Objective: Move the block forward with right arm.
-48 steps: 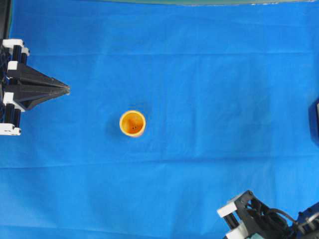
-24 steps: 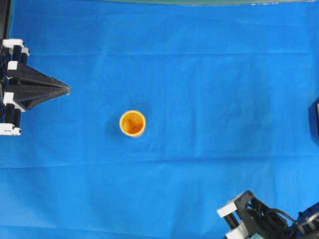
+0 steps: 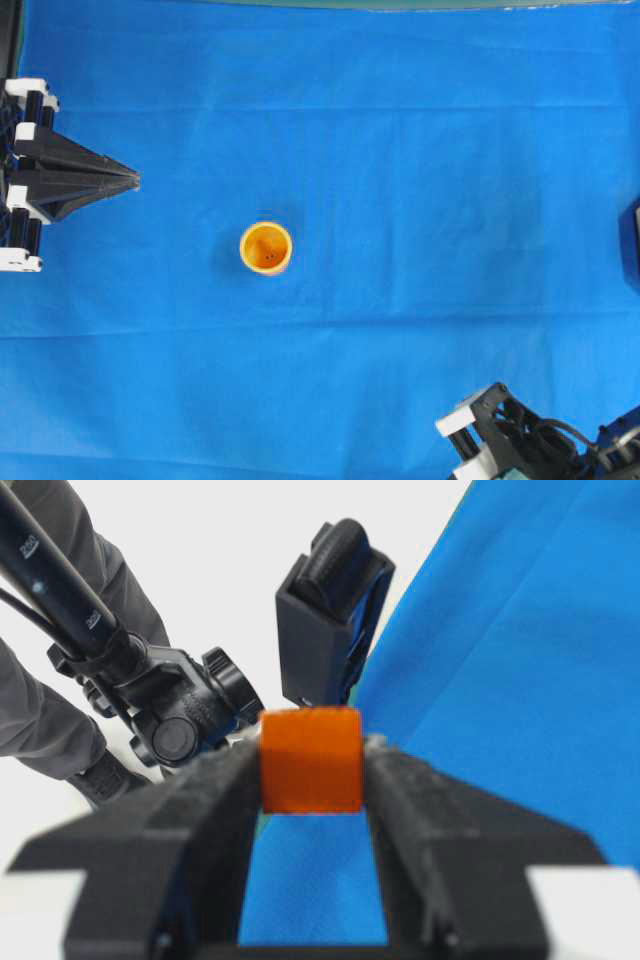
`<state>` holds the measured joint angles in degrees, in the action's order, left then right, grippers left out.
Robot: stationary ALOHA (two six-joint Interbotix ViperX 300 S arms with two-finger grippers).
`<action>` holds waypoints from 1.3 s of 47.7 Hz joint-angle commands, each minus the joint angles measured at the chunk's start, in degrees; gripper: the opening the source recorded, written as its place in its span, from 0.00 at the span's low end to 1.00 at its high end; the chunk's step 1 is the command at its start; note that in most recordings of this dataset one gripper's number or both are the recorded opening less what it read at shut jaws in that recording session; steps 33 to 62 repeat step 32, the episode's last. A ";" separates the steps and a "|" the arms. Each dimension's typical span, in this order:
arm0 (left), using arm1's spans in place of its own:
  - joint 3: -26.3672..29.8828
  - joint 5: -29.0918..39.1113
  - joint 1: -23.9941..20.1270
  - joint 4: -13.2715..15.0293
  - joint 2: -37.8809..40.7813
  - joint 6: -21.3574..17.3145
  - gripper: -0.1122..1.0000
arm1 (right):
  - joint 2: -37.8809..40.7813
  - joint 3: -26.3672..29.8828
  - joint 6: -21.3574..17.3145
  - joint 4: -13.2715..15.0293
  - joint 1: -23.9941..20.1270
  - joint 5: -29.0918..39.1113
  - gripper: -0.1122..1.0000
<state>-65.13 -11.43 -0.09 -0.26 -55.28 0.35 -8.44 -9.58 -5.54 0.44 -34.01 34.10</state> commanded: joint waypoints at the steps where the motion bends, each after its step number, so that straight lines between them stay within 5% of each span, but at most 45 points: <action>1: 1.76 -0.26 0.09 -0.18 0.44 0.09 0.11 | -0.53 1.76 -0.09 -0.18 -0.26 -0.53 0.47; 62: 1.76 -0.35 0.44 -0.18 0.53 0.09 0.11 | -0.53 1.67 -0.09 -0.35 -0.26 -0.53 0.47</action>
